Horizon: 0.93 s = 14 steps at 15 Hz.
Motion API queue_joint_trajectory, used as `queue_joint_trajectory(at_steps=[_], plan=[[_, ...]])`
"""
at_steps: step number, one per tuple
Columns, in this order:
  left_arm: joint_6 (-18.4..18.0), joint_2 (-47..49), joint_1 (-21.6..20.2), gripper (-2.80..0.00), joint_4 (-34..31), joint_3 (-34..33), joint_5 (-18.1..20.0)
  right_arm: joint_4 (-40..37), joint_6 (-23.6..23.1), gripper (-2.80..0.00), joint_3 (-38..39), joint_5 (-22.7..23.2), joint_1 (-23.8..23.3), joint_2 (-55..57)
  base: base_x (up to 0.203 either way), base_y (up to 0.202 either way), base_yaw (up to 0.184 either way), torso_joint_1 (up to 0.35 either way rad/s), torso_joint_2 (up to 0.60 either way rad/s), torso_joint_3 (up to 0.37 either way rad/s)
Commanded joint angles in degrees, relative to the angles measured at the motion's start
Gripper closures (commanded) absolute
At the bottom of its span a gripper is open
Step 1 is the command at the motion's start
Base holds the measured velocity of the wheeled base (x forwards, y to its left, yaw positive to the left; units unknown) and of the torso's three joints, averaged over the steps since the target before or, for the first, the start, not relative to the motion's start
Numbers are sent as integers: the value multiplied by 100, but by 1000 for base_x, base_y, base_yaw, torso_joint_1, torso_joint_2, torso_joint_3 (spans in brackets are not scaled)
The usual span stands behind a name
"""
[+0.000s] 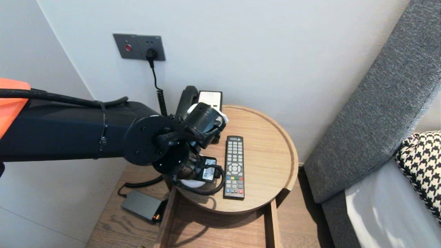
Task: Put the remote controls on the table in the drawer one by one
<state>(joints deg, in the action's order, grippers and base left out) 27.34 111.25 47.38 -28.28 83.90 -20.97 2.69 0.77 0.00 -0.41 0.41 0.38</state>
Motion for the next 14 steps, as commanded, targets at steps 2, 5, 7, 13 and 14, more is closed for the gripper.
queue_joint_trajectory(at_steps=[2, 5, 7, 13, 14], plan=[[17, 72, -19, -280, -11, 30, -12, 3, 2, 0, 141, -2, 2, 6, 0, 0, 0, 0, 0, 0], [17, 134, -19, -280, -11, 101, 31, 3, 2, 0, 141, -2, 2, 6, 0, 0, 0, 0, 0, 0], [17, 107, -31, -280, -11, 92, 31, 3, 2, 0, 141, -2, 2, 6, 0, 0, 0, 0, 0, 0], [25, 98, -71, 0, -19, 66, 23, 3, 2, 0, 141, -1, 2, 2, 0, 0, 0, 0, 0, 0], [25, 90, -71, 0, -19, 36, 23, 3, 2, 0, 141, 4, 2, 6, 0, 0, 0, 0, 0, 0]])
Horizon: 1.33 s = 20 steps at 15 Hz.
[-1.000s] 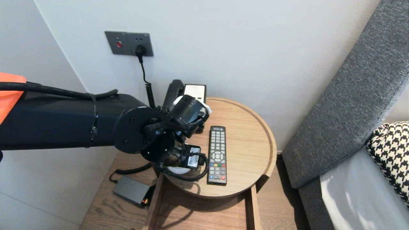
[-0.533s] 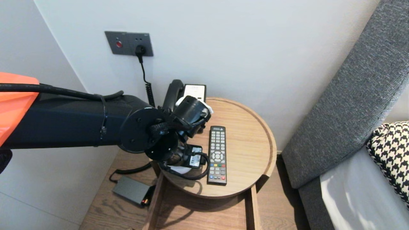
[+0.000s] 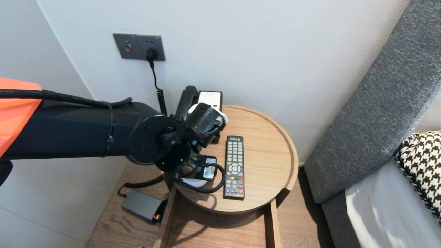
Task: Put the remote controls on the table in the drawer one by one
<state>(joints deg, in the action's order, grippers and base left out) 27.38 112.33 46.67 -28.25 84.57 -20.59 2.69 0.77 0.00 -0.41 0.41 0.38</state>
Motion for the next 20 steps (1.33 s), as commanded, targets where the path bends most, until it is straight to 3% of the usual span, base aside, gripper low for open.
queue_joint_trajectory(at_steps=[1, 6, 9, 13, 16, 20], plan=[[22, -20, 9, 0, -23, -57, -6, 3, 2, 0, 141, -3, 2, 6, 0, 0, 0, 0, 0, 0], [22, -481, 188, 0, -156, -103, 44, 3, 2, 0, 141, -3, 2, 6, 0, 0, 0, 0, 0, 0], [29, -1115, 388, 0, -545, -273, 502, 3, 2, 0, 141, -3, 2, 6, 0, 0, 0, 0, 0, 0], [35, -1682, 740, 0, -574, -1294, 702, 3, 2, 0, 141, -3, 2, 6, 0, 0, 0, 0, 0, 0], [212, -1790, 1052, 0, -236, -2171, 707, 3, 2, 0, 141, -3, 2, 2, 0, 0, 0, 0, 0, 0], [327, -1695, 1349, 0, 674, -2965, 705, 3, 2, 0, 141, -3, 2, 5, 0, 0, 0, 0, 0, 0]])
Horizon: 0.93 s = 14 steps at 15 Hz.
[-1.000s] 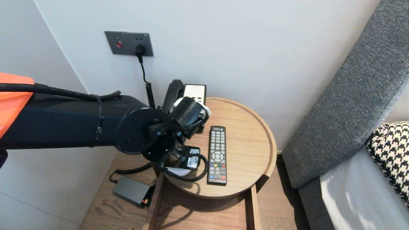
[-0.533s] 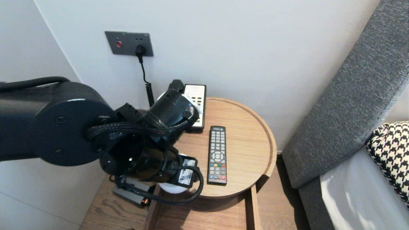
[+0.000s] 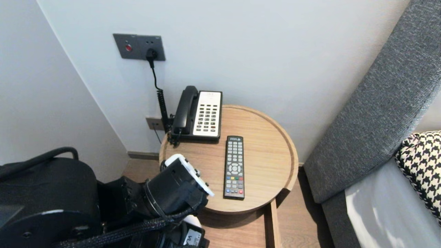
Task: Put the remote controls on the table in the drawer one by one
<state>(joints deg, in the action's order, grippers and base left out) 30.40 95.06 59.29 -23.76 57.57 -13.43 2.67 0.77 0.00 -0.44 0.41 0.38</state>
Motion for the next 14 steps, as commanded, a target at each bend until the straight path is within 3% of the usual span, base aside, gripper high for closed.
queue_joint_trajectory(at_steps=[1, 6, 11, 14], plan=[[21, 93, 124, 0, 489, -411, -20, 5, 2, 0, 141, 0, 2, 6, 0, 0, 0, 0, 0, 0], [9, 436, 222, 0, 1313, -915, -308, 5, 2, 0, 141, 0, 2, 6, 0, 0, 0, 0, 0, 0], [-8, 702, 223, 0, 1423, -1000, -250, 5, 2, 0, 141, 0, 2, 6, 0, 0, 0, 0, 0, 0], [-8, 891, 223, 0, 1868, -1212, -188, 5, 2, 0, 141, 0, 2, 6, 0, 0, 0, 0, 0, 0]])
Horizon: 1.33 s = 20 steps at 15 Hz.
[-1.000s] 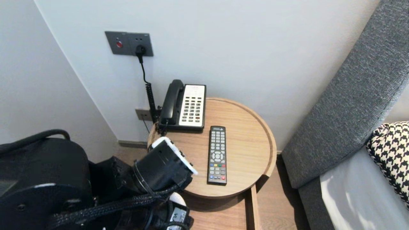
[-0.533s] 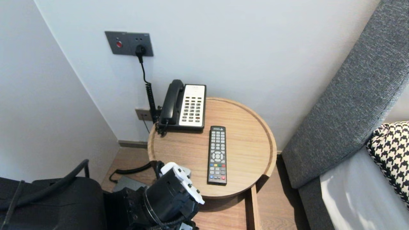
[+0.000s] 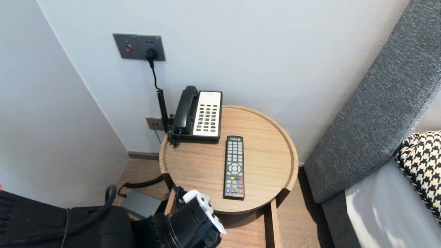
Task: Put the remote controls on the table in the drawer one by one
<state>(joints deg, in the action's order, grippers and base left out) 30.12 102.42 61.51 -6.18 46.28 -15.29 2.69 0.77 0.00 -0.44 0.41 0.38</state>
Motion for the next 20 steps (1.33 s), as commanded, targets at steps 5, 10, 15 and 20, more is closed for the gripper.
queue_joint_trajectory(at_steps=[5, 10, 15, 20], plan=[[31, 339, 1, 0, 956, -480, -30, 3, 2, 0, 141, 0, 2, 6, 0, 0, 0, 0, 0, 0], [46, 408, -11, 0, 1280, -632, -88, 3, 2, 0, 141, 1, 2, -1, 0, 0, 0, 0, 0, 0], [38, 539, -17, 0, 1523, -716, -251, 3, 2, 0, 141, 0, 2, 3, 0, 0, 0, 0, 0, 0], [46, 577, -25, 0, 1524, -708, -247, 3, 2, 0, 141, 0, 2, -1, 0, 0, 0, 0, 0, 0]])
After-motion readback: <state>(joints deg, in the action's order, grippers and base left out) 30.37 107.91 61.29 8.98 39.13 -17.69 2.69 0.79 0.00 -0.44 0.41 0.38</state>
